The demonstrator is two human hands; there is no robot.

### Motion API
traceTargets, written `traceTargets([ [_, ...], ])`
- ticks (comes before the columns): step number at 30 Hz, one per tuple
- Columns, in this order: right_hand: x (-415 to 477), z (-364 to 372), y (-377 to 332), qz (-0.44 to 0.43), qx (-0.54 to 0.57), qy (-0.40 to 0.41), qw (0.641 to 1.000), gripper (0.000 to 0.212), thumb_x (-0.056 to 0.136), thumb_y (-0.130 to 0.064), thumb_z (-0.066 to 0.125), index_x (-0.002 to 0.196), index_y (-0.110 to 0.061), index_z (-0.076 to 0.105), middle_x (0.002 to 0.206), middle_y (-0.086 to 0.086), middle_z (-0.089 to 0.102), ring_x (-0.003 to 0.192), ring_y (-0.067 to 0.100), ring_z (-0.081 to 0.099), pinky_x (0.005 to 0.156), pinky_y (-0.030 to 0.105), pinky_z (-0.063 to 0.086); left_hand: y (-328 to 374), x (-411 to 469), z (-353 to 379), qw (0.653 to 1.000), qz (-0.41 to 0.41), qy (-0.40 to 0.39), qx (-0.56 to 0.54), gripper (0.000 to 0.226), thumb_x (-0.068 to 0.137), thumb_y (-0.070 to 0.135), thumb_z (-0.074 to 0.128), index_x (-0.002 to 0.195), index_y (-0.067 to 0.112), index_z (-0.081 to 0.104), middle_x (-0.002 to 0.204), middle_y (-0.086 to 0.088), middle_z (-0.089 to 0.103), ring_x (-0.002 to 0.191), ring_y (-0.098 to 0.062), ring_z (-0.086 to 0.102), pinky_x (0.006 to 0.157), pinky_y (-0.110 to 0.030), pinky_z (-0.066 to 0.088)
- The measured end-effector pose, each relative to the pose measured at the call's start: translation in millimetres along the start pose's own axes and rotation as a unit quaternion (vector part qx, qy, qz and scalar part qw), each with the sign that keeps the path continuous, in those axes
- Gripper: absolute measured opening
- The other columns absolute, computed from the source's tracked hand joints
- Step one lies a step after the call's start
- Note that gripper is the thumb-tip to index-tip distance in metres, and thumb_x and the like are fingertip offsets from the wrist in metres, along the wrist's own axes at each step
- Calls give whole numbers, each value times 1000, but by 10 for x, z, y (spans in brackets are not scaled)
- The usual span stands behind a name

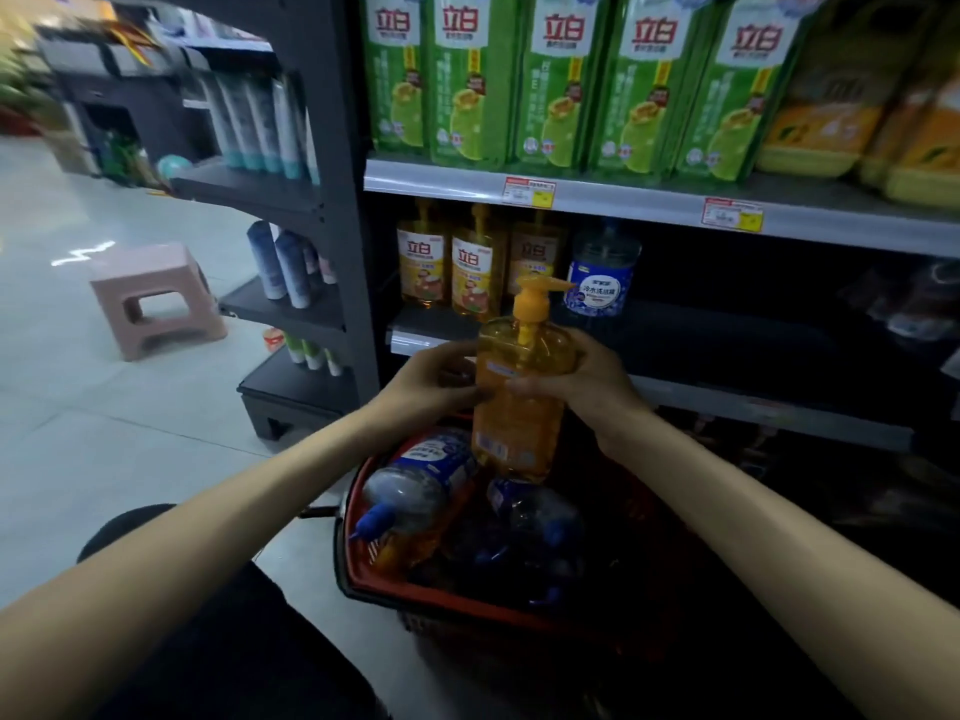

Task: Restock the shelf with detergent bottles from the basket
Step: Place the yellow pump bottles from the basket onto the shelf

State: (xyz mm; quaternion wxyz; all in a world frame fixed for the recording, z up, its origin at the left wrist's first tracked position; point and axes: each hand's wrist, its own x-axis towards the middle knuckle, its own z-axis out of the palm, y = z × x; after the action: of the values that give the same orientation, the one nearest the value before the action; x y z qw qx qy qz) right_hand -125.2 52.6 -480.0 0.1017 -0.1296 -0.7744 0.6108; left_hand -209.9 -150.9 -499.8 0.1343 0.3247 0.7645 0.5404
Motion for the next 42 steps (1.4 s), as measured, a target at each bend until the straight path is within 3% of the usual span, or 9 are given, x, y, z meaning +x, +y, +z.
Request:
traceTargets([
  [9,60,291,-221,-43,10,-3,999,71,62,-16,95,125,-24,63,113,-11,72,99,-2,64,75,20,48,-235,-311,-193,999,-36,35,4,45,93,18,78,134,25,63,115,-2,74,104,-16,74,92,-35,61],
  [12,94,363,-236,-58,10,10,998,70,62,-19,95,125,-23,63,113,-12,71,99,-3,62,75,19,47,-267,-339,-230,998,-33,44,22,43,92,20,79,132,30,64,113,1,75,103,-11,73,89,-28,59],
  [18,220,536,-151,-72,-2,26,997,70,61,-26,96,124,-27,64,115,-11,71,108,8,66,93,39,55,-381,-369,-180,993,-22,102,54,48,90,19,81,133,25,61,114,4,72,100,-4,72,83,-20,57],
  [23,382,789,-108,-64,8,41,997,64,62,-27,96,119,-24,67,109,-9,73,103,10,69,93,44,58,-511,-311,-55,989,-28,141,46,72,83,36,86,145,26,50,125,8,66,109,-2,67,86,-21,58],
  [28,496,1132,-140,-40,8,30,999,59,65,-33,94,118,-24,68,110,-9,72,104,13,67,96,42,55,-665,-144,8,979,-72,182,47,111,57,66,88,148,28,37,136,3,56,125,-13,58,102,-38,55],
  [30,517,1194,-156,-23,10,-4,1000,55,65,-39,93,113,-24,71,107,-7,74,102,14,68,94,42,56,-695,-83,-1,977,-90,194,23,104,58,57,93,142,24,41,131,3,59,120,-6,61,97,-31,58],
  [33,602,1193,-135,16,18,-64,998,44,69,-48,82,105,-24,75,102,-3,76,99,19,71,92,47,58,-754,3,-96,978,-98,186,-10,57,74,14,92,109,33,52,102,11,66,93,5,69,77,-16,57],
  [37,739,1041,-12,89,106,-116,984,25,96,-19,51,109,-15,72,110,9,75,104,26,70,99,48,54,-967,65,-296,975,-147,137,-89,56,78,14,88,124,19,57,111,-1,72,102,-10,72,85,-27,61],
  [42,1071,812,203,110,77,-187,973,50,85,2,53,120,-30,67,118,2,74,117,25,65,103,50,52,-1023,181,-479,960,-163,96,-205,78,60,47,86,128,19,61,122,-8,74,115,-27,71,100,-49,56],
])
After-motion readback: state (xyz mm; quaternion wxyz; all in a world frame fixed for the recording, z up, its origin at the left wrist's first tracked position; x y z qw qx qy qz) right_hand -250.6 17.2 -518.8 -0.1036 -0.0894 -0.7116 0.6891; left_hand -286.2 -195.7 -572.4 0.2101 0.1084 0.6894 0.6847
